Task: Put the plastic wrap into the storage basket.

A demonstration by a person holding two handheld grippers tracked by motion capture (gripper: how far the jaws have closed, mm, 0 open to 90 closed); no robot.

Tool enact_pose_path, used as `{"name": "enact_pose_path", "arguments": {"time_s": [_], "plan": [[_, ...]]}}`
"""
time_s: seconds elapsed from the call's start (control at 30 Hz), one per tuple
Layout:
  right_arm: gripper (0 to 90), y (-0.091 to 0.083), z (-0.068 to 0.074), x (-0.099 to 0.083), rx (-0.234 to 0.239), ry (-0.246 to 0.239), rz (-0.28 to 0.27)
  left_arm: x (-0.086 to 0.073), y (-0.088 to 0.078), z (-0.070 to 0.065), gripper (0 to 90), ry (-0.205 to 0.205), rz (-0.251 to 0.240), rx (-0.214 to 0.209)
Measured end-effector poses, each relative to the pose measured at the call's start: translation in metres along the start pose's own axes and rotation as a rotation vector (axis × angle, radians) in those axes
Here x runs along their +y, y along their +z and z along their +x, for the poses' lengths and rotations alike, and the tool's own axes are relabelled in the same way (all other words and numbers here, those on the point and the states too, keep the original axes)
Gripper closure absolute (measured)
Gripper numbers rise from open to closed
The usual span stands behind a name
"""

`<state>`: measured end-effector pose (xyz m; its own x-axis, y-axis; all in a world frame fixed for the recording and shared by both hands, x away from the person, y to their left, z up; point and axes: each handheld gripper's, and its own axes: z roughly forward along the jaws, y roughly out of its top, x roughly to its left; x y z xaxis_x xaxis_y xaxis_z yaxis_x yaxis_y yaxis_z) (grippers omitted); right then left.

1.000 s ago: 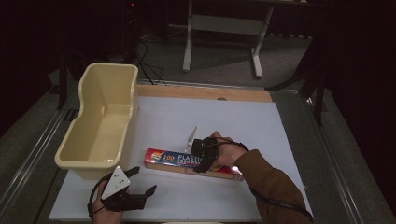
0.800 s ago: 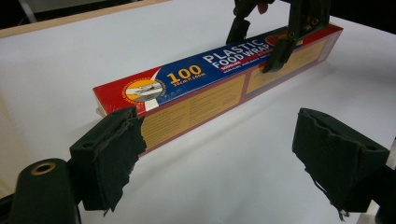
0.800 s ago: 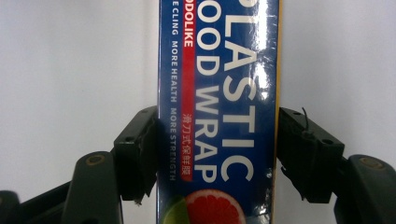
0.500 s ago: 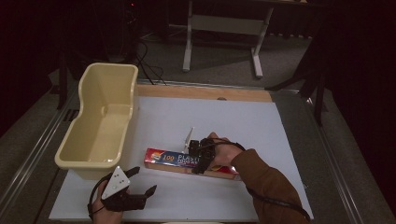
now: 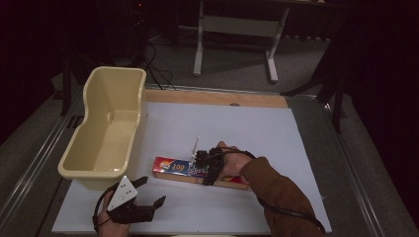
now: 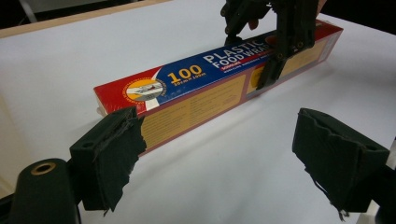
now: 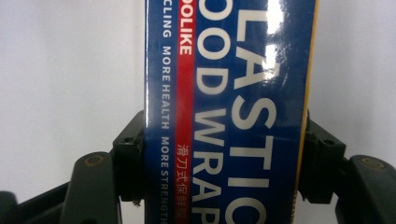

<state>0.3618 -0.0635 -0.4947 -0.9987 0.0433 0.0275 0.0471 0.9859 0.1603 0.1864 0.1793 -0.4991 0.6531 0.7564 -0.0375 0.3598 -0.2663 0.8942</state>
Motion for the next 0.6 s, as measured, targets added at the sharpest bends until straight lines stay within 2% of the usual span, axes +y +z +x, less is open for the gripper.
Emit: {"name": "enact_pose_path", "arguments": {"time_s": [0.07,0.1,0.23,0.27,0.37,0.43,0.53,0.6], "plan": [[34.8,0.000,0.000,0.001,-0.004,-0.013,0.007,0.000,0.000,0.000,15.7,0.000,-0.001,0.000],[37.6,-0.001,0.000,0.002,-0.006,-0.006,0.018,0.000,0.000,0.000,15.7,-0.001,-0.002,0.000],[38.1,-0.001,0.001,0.002,-0.006,0.001,0.021,0.000,-0.001,0.000,15.7,-0.003,-0.002,0.001],[38.7,-0.002,0.001,0.001,-0.005,0.021,0.006,0.000,-0.001,0.000,15.7,-0.003,-0.002,0.001],[38.9,-0.002,0.000,0.000,0.001,0.030,-0.007,0.000,0.000,0.000,15.7,-0.002,-0.001,0.001],[39.1,-0.003,-0.003,-0.003,0.036,0.064,-0.039,0.000,0.000,0.000,15.7,-0.003,-0.001,0.002],[39.2,-0.004,-0.008,-0.005,0.101,0.164,-0.081,0.000,0.000,0.000,15.7,-0.003,-0.002,0.001],[39.2,-0.004,-0.010,-0.006,0.123,0.199,-0.098,0.000,-0.001,0.000,15.7,-0.002,-0.002,0.001]]}}
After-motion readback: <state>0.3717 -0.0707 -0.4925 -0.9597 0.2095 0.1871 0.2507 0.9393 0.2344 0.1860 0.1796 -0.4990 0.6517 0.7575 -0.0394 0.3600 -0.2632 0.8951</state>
